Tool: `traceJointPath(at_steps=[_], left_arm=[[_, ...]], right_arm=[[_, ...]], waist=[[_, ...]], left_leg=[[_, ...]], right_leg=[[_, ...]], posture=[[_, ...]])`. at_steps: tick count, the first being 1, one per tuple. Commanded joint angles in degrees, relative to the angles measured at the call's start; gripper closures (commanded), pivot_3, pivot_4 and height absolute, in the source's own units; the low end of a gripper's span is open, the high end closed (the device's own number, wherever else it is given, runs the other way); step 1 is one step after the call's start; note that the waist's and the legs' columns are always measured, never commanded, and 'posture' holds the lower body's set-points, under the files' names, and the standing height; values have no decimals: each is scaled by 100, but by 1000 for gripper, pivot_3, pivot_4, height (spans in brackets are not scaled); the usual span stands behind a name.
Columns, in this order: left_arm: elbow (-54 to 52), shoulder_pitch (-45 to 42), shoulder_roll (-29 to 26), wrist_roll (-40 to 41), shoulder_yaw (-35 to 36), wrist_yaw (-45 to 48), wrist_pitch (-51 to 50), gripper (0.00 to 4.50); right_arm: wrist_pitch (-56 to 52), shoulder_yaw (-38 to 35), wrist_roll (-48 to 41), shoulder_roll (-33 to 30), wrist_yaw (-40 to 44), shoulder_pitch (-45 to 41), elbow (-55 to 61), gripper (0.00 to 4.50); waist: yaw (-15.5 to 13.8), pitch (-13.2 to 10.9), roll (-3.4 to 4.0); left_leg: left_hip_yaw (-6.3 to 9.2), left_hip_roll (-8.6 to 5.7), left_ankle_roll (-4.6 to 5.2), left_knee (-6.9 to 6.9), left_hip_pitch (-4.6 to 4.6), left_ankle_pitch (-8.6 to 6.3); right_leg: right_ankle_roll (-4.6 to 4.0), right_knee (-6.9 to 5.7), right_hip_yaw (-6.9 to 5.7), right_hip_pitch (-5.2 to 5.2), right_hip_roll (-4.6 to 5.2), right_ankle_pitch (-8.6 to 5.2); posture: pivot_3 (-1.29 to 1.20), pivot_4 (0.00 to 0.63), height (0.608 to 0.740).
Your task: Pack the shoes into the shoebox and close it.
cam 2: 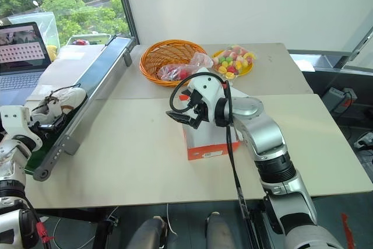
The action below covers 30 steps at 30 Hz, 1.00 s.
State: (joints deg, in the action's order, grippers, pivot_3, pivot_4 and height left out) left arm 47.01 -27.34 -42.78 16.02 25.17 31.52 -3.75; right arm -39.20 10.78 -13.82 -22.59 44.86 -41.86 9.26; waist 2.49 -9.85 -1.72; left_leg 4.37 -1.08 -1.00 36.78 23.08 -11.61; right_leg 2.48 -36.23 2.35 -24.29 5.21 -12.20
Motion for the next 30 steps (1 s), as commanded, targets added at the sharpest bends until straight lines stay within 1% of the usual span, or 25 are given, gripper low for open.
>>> traceJointPath(at_steps=[1, 3, 6, 7, 8, 10, 12, 15, 17, 20, 23, 26, 30], left_arm=[[41, -117, -71, 146, 113, 72, -23, 1076], [-14, -95, -51, 129, 75, 92, 0, 1674], [-315, -103, 13, 198, 31, 122, -120, 2248], [-567, -114, 44, 262, 41, 123, -164, 2380], [-734, -124, 68, 301, 49, 118, -189, 2380], [-1776, -124, 164, 586, 182, -51, -415, 2380], [-2499, -72, 254, 756, 292, -232, -629, 2380], [-4509, -108, 770, 1160, 132, -916, -1144, 2380], [-5327, -250, 1155, 1319, -94, -1367, -1489, 2380], [-5898, -499, 1584, 1313, -493, -1757, -1813, 2380], [-6086, -787, 1971, 1281, -829, -1997, -1949, 2380], [-6105, -896, 2238, 1215, -1059, -2102, -1958, 2380], [-6076, -1136, 2928, 1180, -1471, -2416, -1948, 2380]], right_arm=[[63, -81, -34, -93, -19, -130, 198, 0], [61, -81, -38, -113, -27, -148, 198, 0], [59, -90, -38, -124, -32, -172, 195, 0], [55, -95, -42, -125, -33, -178, 195, 0], [63, -96, -43, -125, -32, -182, 184, 0], [-42, -291, -247, -9, -91, -202, 192, 0], [-154, -467, -456, 105, -154, -212, 211, 0], [-817, -1670, -1674, 941, -825, -524, 22, 0], [-1091, -2410, -2344, 1444, -1443, -823, -215, 0], [-1269, -3143, -2862, 1882, -2327, -1217, -586, 0], [-1261, -3618, -3239, 2126, -3047, -1483, -907, 0], [-1323, -3695, -3497, 2190, -3349, -1566, -922, 0], [-1339, -3630, -3741, 2230, -3607, -1571, -888, 0]], waist=[[-14, 0, 0], [-38, 0, 0], [-58, 0, 0], [-64, 0, 0], [-75, 0, -1], [-83, 0, -5], [-80, 3, -20], [-42, 5, -25], [-31, 5, -25], [-30, 6, -25], [-24, 6, -24], [12, 5, -22], [25, 4, -21]], left_leg=[[0, 0, 0, 0, -1, 0], [1, 0, 0, 0, -8, 0], [1, 0, -4, 1, -20, 3], [1, 0, -5, 2, -22, 4], [1, 0, -5, 4, -22, 4], [2, 0, -6, 6, -16, 5], [6, 1, -6, 9, 1, 5], [10, 2, -7, 9, 17, 4], [15, 0, -8, 8, 21, 3], [15, -3, -11, 7, 12, 1], [11, -3, -10, 6, 0, 1], [5, -3, -10, 7, 1, 2], [2, -2, -9, 6, 9, 2]], right_leg=[[0, -3, 0, 0, 1, 0], [0, -7, -1, 5, 0, 0], [0, -13, -1, 14, 1, 0], [0, -16, -1, 16, 0, 0], [0, -19, -1, 15, 0, 0], [0, -21, -2, 10, 0, 0], [-1, -16, -3, 0, -1, 1], [-3, -16, -2, -10, 3, 4], [-1, -35, 2, -11, 10, 8], [-2, -43, 3, -9, 9, 8], [-2, -47, 3, -1, 4, 8], [-3, -47, 4, -3, 0, 8], [-3, -45, 7, -8, -3, 8]], posture=[[0, 150, 740], [0, 150, 740], [0, 150, 740], [0, 150, 740], [0, 150, 740], [0, 150, 740], [0, 150, 740], [0, 150, 740], [0, 150, 740], [0, 150, 740], [0, 150, 740], [0, 150, 740], [0, 150, 740]])
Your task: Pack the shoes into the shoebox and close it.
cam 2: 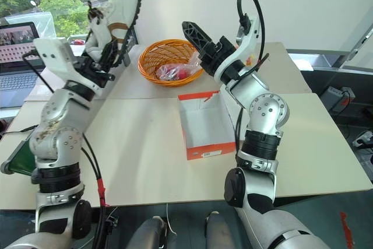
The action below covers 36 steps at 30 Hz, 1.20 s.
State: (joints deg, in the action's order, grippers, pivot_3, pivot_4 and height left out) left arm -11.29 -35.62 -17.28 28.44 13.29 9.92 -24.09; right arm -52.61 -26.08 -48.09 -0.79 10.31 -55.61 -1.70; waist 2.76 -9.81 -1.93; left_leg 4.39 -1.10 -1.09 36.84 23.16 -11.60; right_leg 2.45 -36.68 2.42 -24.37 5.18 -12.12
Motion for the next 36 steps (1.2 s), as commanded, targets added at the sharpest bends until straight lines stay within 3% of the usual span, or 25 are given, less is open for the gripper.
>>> traceJointPath(at_steps=[1, 6, 21, 26, 32, 34, 36], left_arm=[[-266, -348, 527, -144, -475, -286, 82, 2380], [-299, -396, 1139, -245, -957, -395, 64, 2380], [-775, 199, 1494, -384, -1614, -268, -246, 2380], [-794, 105, 1481, -311, -1474, -298, -371, 2389], [-959, 221, 1460, 43, -1150, -316, -823, 2389], [-1118, 370, 1384, 442, -989, -122, -1035, 1631], [-1334, 760, 1062, 511, -1026, 14, -1421, 943]], right_arm=[[27, 89, -328, 57, -190, -178, 205, 0], [160, 123, -415, -10, -342, -185, 165, 0], [536, 558, -187, -361, -158, -225, -120, 0], [663, 635, -170, -350, -105, -213, -223, 1354], [749, 648, -148, -385, -12, -272, -330, 3384], [764, 662, -174, -407, 68, -293, -356, 3960], [788, 667, -160, -436, 105, -301, -379, 4038]], waist=[[-17, 0, 0], [-29, 0, 0], [-22, 0, 5], [-18, 0, 6], [-21, 0, 6], [-15, 0, 6], [7, -1, 8]], left_leg=[[0, 0, 0, 0, 1, 0], [0, -3, 0, 2, 5, 0], [-3, 1, 2, 1, 5, 0], [-3, 1, 2, 1, 4, 0], [-3, 1, 2, 1, 5, 0], [-2, 1, 2, 1, 6, 0], [-3, 2, 3, 1, 5, 0]], right_leg=[[0, 1, 0, 1, 1, 0], [1, 5, -1, 5, 2, 0], [1, 53, 1, 9, -3, -1], [1, 54, 1, 10, -4, -1], [1, 56, 0, 10, -4, -2], [1, 56, 0, 10, -3, -2], [1, 57, 0, 9, -4, -2]], posture=[[0, 150, 740], [0, 150, 740], [0, 150, 740], [0, 150, 740], [0, 150, 740], [0, 150, 740], [0, 150, 740]])
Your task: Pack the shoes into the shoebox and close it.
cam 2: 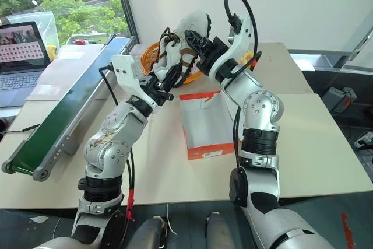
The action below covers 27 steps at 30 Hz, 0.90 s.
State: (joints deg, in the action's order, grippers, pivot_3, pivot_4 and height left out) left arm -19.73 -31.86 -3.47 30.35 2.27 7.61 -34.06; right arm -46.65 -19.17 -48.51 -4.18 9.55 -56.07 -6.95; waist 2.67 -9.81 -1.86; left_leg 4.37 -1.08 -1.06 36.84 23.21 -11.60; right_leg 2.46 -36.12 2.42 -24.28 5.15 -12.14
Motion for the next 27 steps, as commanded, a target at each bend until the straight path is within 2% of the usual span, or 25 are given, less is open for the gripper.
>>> traceJointPath(at_steps=[1, 3, 6, 10, 16, 21, 27], left_arm=[[-562, 537, -420, 389, 90, 245, -604, 576], [-749, 840, -529, 772, 288, 306, -851, 0], [-997, 1080, -784, 1177, 546, 412, -1115, 0], [-1131, 1125, -1171, 1532, 759, 568, -1329, 0], [-1000, 996, -1238, 1395, 591, 505, -1229, 0], [-1161, 1086, -1010, 1380, 368, 355, -1219, 0], [-1212, 1161, -865, 1290, 344, 178, -1084, 0]], right_arm=[[203, -21, -103, -114, 194, -259, 133, 4046], [234, -15, -51, -185, 225, -267, 101, 4058], [296, 102, 187, -453, 309, -290, 26, 4060], [265, 741, 924, -1285, 860, -318, -134, 4061], [-340, 1879, 1685, -2296, 1857, -313, -563, 4061], [-623, 1993, 1762, -2329, 2339, -56, -1122, 4061], [-122, 2346, 2456, -2446, 2696, 395, -1705, 4061]], waist=[[16, 0, 5], [12, -2, 10], [-9, -3, 11], [-40, -3, 12], [-11, -4, 12], [-6, -4, 12], [-46, -4, 12]], left_leg=[[-1, 2, 3, -1, -3, -2], [-1, 2, 3, -2, -5, -2], [0, 2, 3, 0, -1, -1], [0, 0, 2, 1, -2, -1], [-1, 0, 3, 0, -2, -2], [-4, 0, 3, 0, -3, -2], [-4, -3, 3, 1, 2, -2]], right_leg=[[0, -2, 1, 0, -1, 0], [0, -3, 1, 1, -1, 0], [0, 0, 0, 0, -1, 0], [1, 2, -2, 4, 0, -1], [2, 10, -2, 7, 0, -2], [2, 9, 3, 6, 0, -2], [2, 13, 2, 9, 3, -1]], posture=[[0, 150, 740], [0, 150, 740], [0, 150, 740], [0, 150, 740], [0, 150, 740], [0, 150, 740], [0, 150, 740]])
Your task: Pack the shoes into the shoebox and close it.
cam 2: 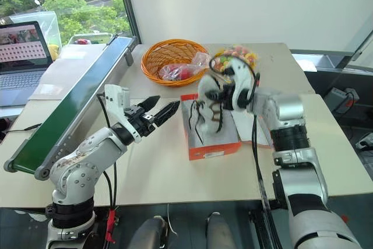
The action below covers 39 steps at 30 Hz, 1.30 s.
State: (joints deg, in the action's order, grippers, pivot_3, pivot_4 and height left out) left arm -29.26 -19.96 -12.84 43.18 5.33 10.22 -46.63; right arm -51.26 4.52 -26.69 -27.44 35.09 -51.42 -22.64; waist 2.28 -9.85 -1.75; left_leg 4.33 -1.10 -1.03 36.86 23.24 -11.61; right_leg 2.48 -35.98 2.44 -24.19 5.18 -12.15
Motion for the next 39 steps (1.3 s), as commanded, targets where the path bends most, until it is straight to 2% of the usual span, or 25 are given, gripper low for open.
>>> traceJointPath(at_steps=[1, 9, 15, 17, 18, 19, 23, 26, 35, 39], left_arm=[[-292, -12, 90, -4, 32, -110, 185, 0], [-650, 235, 116, -42, -191, -164, 188, 0], [-682, 385, 214, -184, -403, -204, 287, 0], [-694, 359, 256, -243, -505, -181, 341, 0], [-697, 354, 269, -265, -540, -176, 363, 0], [-677, 354, 324, -260, -505, -219, 398, 0], [-652, 416, 360, -252, -420, -258, 437, 0], [-639, 432, 406, -210, -354, -318, 438, 0], [-565, 340, 387, -168, -312, -279, 378, 0], [-501, 295, 227, -230, -195, -224, 382, 0]], right_arm=[[437, 65, 432, -163, 187, -52, -267, 4061], [1380, 605, 1428, -136, 729, -139, -1368, 4061], [1844, 973, 2052, 9, 1145, -508, -2320, 4061], [2039, 984, 2184, 43, 1252, -629, -2557, 3076], [2108, 976, 2234, 54, 1288, -664, -2637, 2971], [2143, 955, 2266, 88, 1336, -708, -2700, 2469], [2242, 896, 2376, 308, 1294, -774, -2460, 1264], [2278, 858, 2478, 416, 1126, -726, -2035, 123], [1802, 734, 2527, 613, 686, -621, 94, 56], [1297, 494, 2230, 583, 761, -704, 905, 56]], waist=[[-4, -1, 1], [28, 0, 1], [39, 0, 1], [28, 0, 0], [29, 0, 0], [31, 0, 0], [52, 0, 0], [50, -1, 2], [16, -2, 3], [13, -2, 3]], left_leg=[[0, -1, 0, 0, 0, 0], [-2, 0, -1, 0, -6, 0], [-4, 1, -1, 1, -41, 0], [-4, 1, -1, 1, -57, 0], [-2, 2, -1, 1, -63, 0], [-3, 1, -1, 0, -79, 0], [-2, 3, -2, -1, -97, -1], [-2, 4, -2, -3, -93, -1], [2, 0, -2, -3, -83, -2], [3, 0, -2, -3, -83, -2]], right_leg=[[0, -1, 0, -1, 1, 0], [0, -1, 2, 2, -1, 0], [1, -2, 4, 37, -4, 0], [1, 3, 2, 60, -3, -1], [2, 6, 0, 68, -4, -1], [4, 11, 0, 86, -3, -2], [7, 12, 0, 104, -4, -5], [6, 10, 1, 96, -5, -4], [9, 13, -1, 90, -1, -6], [11, 12, -3, 90, -2, -7]], posture=[[0, 150, 740], [0, 150, 740], [0, 150, 740], [0, 150, 740], [0, 150, 740], [0, 150, 740], [0, 150, 740], [0, 150, 740], [0, 150, 740], [0, 150, 740]])
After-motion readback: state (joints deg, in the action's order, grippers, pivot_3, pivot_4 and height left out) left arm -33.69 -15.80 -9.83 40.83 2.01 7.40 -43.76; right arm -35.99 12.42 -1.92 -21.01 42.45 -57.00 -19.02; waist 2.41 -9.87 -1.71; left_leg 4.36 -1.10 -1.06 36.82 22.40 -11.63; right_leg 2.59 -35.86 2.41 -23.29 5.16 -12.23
